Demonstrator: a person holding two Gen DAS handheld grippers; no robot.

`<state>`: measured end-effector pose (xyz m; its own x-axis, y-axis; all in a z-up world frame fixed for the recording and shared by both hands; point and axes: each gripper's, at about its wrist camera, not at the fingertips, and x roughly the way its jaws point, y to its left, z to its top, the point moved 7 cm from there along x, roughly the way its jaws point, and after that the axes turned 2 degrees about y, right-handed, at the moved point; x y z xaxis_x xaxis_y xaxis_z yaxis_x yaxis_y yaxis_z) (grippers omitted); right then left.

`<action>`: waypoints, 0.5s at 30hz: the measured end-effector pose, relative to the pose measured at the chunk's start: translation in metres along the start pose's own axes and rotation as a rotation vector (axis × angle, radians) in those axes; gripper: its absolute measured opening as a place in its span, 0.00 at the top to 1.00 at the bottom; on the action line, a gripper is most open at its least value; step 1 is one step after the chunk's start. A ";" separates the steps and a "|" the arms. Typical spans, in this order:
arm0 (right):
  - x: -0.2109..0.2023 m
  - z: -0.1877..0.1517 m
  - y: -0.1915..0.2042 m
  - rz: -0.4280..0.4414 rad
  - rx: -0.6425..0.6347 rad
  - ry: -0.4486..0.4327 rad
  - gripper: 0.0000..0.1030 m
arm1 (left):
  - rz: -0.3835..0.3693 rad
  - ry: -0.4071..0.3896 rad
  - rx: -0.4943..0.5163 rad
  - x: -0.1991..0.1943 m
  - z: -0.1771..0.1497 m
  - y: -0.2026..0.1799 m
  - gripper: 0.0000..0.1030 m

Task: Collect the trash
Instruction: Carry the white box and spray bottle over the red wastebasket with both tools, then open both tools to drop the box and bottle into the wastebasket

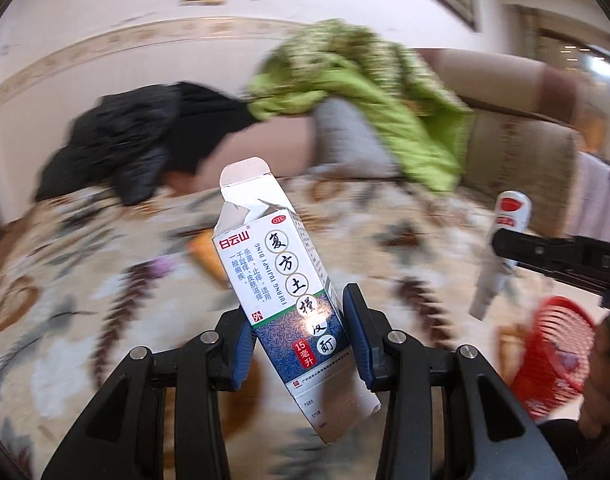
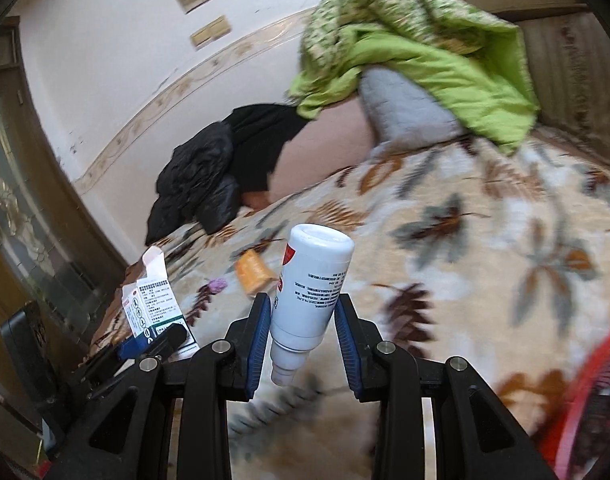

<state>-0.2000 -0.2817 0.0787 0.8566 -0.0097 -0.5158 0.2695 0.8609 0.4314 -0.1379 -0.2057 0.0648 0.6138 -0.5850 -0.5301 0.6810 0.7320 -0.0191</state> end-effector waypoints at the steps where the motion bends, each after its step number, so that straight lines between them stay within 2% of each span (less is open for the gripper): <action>1: -0.012 0.001 -0.012 -0.019 0.010 -0.008 0.66 | -0.032 -0.001 0.019 -0.001 0.001 -0.013 0.61; 8: -0.110 0.002 -0.105 -0.178 0.126 -0.070 0.66 | -0.319 0.042 0.149 -0.008 0.012 -0.127 0.61; 15: -0.174 -0.013 -0.172 -0.284 0.218 -0.106 0.66 | -0.545 0.124 0.212 -0.014 0.015 -0.226 0.61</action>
<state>-0.4011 -0.4214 0.0842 0.7718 -0.2953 -0.5631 0.5809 0.6877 0.4355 -0.2941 -0.3687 0.0894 0.1109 -0.8021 -0.5868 0.9574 0.2447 -0.1535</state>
